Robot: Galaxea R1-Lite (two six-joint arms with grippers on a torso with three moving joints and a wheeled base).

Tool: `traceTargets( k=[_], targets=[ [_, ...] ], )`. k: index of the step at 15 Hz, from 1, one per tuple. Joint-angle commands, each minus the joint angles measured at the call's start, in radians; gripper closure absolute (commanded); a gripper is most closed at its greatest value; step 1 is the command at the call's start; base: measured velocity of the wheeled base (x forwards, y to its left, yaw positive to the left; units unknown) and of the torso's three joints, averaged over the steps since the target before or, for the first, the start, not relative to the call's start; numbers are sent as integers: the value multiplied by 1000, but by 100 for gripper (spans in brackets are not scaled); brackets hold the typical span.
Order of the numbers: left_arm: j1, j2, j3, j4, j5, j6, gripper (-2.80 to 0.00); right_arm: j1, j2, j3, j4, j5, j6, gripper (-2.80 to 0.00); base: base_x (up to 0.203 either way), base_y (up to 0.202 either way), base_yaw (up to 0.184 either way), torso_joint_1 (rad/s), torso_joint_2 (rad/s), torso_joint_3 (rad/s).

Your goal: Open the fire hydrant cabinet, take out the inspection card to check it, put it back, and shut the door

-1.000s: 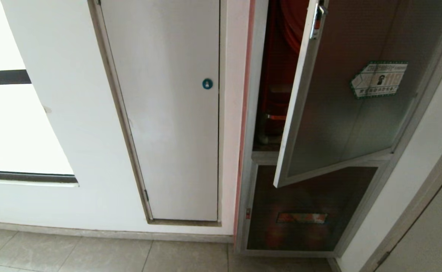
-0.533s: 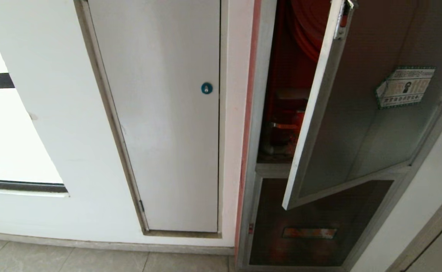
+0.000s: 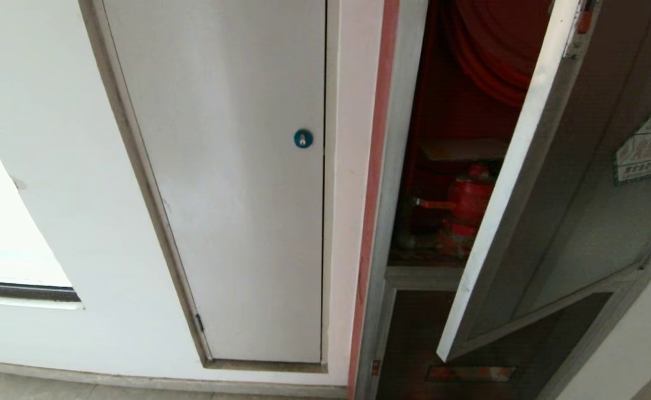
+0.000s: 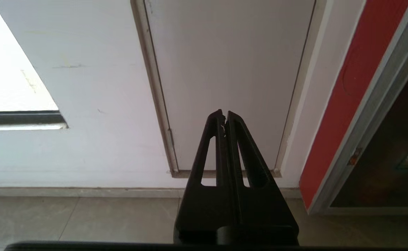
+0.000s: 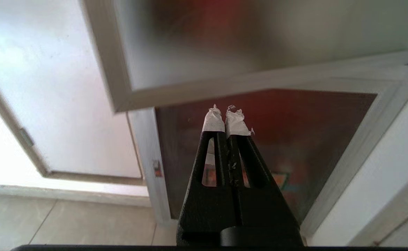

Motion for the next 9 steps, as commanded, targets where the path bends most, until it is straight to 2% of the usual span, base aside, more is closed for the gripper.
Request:
traceTargets(
  k=[1, 9],
  targets=[
    [0, 0, 0, 0, 0, 0, 0, 0, 1, 5, 0, 1, 0, 0, 196, 0, 1, 2, 4, 7],
    [0, 0, 0, 0, 0, 0, 0, 0, 1, 5, 0, -1, 0, 0, 197, 0, -1, 4, 5, 2]
  ],
)
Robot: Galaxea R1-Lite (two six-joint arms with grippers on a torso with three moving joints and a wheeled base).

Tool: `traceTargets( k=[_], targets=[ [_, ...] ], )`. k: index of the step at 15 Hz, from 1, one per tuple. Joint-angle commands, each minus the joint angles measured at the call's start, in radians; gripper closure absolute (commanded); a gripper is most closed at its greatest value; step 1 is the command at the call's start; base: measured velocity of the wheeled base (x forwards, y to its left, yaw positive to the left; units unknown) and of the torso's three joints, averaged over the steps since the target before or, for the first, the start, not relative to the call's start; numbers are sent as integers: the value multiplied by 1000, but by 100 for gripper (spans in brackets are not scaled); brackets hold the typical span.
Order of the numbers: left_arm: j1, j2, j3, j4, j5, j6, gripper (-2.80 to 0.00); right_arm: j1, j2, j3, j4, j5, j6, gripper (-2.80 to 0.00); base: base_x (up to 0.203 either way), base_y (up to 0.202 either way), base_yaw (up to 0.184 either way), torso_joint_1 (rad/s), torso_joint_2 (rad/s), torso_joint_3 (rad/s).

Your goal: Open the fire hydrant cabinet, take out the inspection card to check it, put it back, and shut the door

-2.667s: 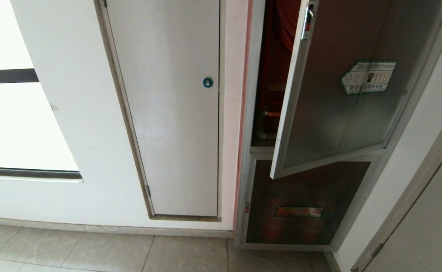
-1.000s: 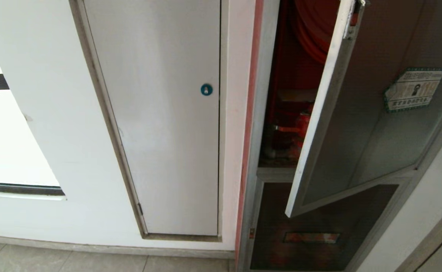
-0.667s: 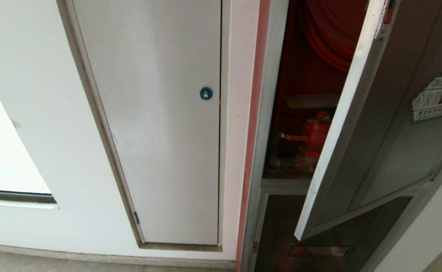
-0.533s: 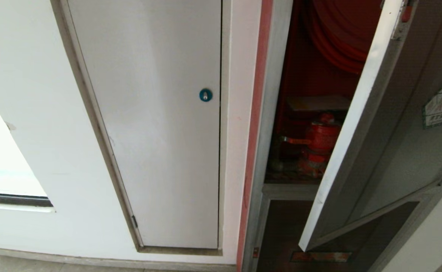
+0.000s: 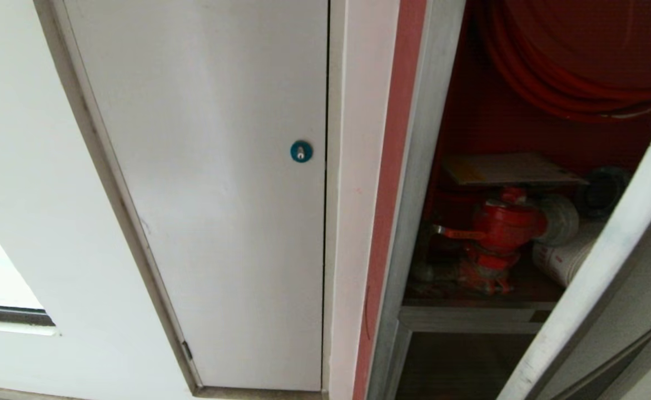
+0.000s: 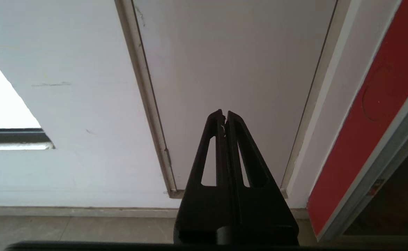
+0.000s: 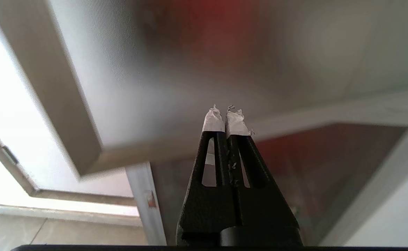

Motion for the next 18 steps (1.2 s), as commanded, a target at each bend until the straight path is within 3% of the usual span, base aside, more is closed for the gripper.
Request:
traceTargets(
  k=[1, 5, 18],
  targets=[
    [-1, 0, 0, 0, 0, 0, 0, 0, 1, 5, 0, 1, 0, 0, 195, 0, 2, -2, -2, 7],
    [0, 0, 0, 0, 0, -1, 0, 0, 1, 5, 0, -1, 0, 0, 152, 0, -1, 8, 4, 0],
    [0, 0, 0, 0, 0, -1, 0, 0, 1, 5, -2, 1, -5, 0, 0, 0, 0, 0, 0, 0]
  ],
)
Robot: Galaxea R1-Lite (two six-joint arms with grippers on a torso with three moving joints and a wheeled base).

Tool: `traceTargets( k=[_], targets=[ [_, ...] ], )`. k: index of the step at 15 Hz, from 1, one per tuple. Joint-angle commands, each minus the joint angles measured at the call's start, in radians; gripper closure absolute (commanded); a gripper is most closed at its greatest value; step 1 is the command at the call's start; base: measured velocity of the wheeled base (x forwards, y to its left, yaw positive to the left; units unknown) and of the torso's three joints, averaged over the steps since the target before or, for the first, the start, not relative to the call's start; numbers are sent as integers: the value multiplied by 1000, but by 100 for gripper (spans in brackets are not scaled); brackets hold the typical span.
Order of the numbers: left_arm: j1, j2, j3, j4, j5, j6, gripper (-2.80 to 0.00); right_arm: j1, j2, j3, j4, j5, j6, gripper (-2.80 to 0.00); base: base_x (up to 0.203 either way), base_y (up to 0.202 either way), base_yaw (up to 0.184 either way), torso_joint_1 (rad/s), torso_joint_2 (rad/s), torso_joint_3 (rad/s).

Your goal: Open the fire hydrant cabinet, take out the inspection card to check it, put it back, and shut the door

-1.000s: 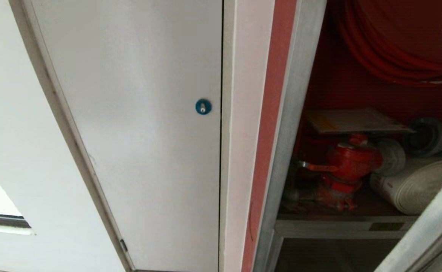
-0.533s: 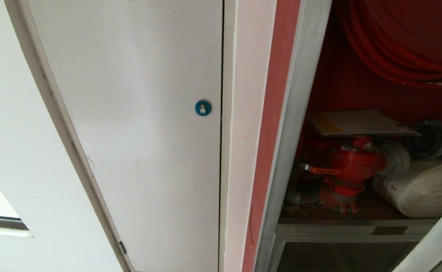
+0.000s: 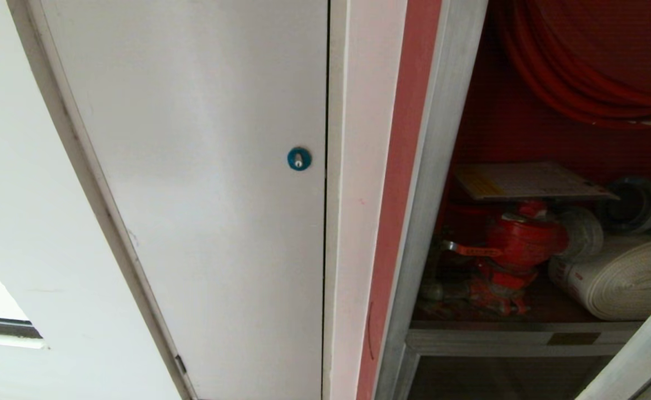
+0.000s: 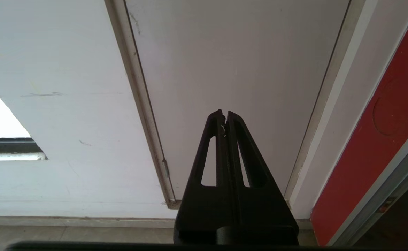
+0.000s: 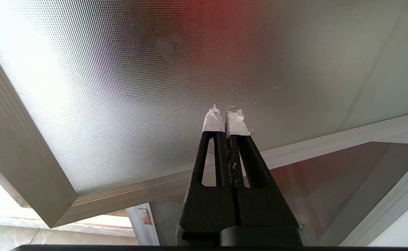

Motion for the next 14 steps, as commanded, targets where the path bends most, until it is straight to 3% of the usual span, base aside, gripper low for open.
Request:
traceTargets(
  k=[1, 6, 9, 11, 14],
  targets=[
    [0, 0, 0, 0, 0, 0, 0, 0, 1, 5, -1, 0, -1, 0, 0, 0, 0, 0, 0, 0],
    [0, 0, 0, 0, 0, 0, 0, 0, 2, -3, -25, -17, 51, 0, 0, 0, 0, 0, 0, 0],
    [0, 0, 0, 0, 0, 0, 0, 3, 4, -119, -54, -2, 86, 0, 0, 0, 0, 0, 0, 0],
    [0, 0, 0, 0, 0, 0, 0, 4, 38, -244, 18, 92, 88, 0, 0, 0, 0, 0, 0, 0],
    [0, 0, 0, 0, 0, 0, 0, 4, 135, -443, 161, 338, 88, 0, 0, 0, 0, 0, 0, 0]
  ],
)
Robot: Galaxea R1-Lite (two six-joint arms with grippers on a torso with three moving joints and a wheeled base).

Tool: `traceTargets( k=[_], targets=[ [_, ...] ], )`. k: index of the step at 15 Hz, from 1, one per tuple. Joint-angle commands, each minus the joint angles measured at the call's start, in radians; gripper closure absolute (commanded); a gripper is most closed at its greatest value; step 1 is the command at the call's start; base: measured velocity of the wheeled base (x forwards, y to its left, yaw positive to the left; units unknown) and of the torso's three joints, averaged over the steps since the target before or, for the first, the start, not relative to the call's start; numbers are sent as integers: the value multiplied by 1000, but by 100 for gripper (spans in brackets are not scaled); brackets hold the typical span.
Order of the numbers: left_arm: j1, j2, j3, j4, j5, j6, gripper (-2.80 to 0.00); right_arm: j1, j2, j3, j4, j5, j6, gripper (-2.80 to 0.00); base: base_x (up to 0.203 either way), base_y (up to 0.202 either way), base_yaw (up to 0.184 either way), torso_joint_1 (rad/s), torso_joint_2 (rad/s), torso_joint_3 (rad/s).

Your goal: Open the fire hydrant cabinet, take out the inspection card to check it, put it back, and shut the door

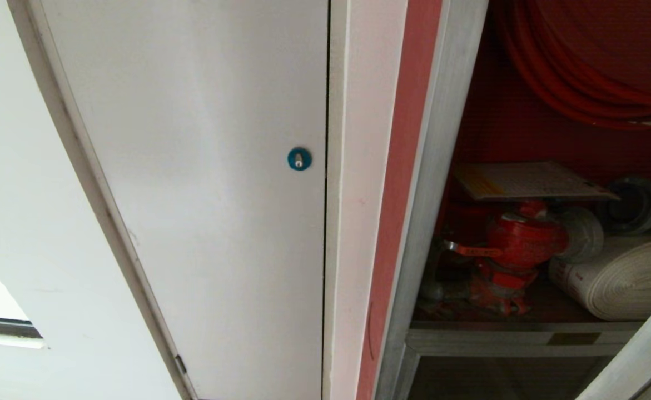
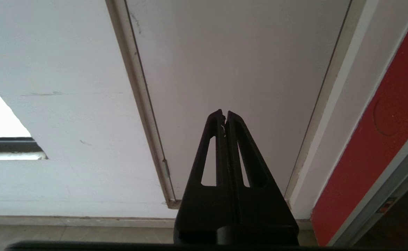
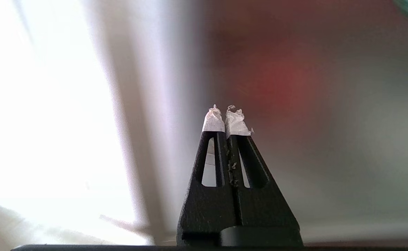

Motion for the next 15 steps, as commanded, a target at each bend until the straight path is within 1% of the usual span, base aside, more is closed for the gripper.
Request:
traceTargets(
  k=[1, 3, 5, 7, 10, 12, 15],
  targets=[
    [-1, 0, 0, 0, 0, 0, 0, 0, 90, -93, 49, 135, 0, 0, 0, 0, 0, 0, 0, 0],
    [-1, 0, 0, 0, 0, 0, 0, 0, 181, -150, 85, 244, -2, 0, 0, 0, 0, 0, 0, 0],
    [0, 0, 0, 0, 0, 0, 0, 0, 308, -206, 91, 323, -3, 0, 0, 0, 0, 0, 0, 0],
    [-1, 0, 0, 0, 0, 0, 0, 0, 438, -272, 92, 377, -3, 0, 0, 0, 0, 0, 0, 0],
    [0, 0, 0, 0, 0, 0, 0, 1, 602, -406, 92, 452, -4, 0, 0, 0, 0, 0, 0, 0],
    [0, 0, 0, 0, 0, 0, 0, 4, 658, -466, 92, 476, -4, 0, 0, 0, 0, 0, 0, 0],
    [0, 0, 0, 0, 0, 0, 0, 8, 727, -514, 90, 479, -10, 0, 0, 0, 0, 0, 0, 0]
  ],
)
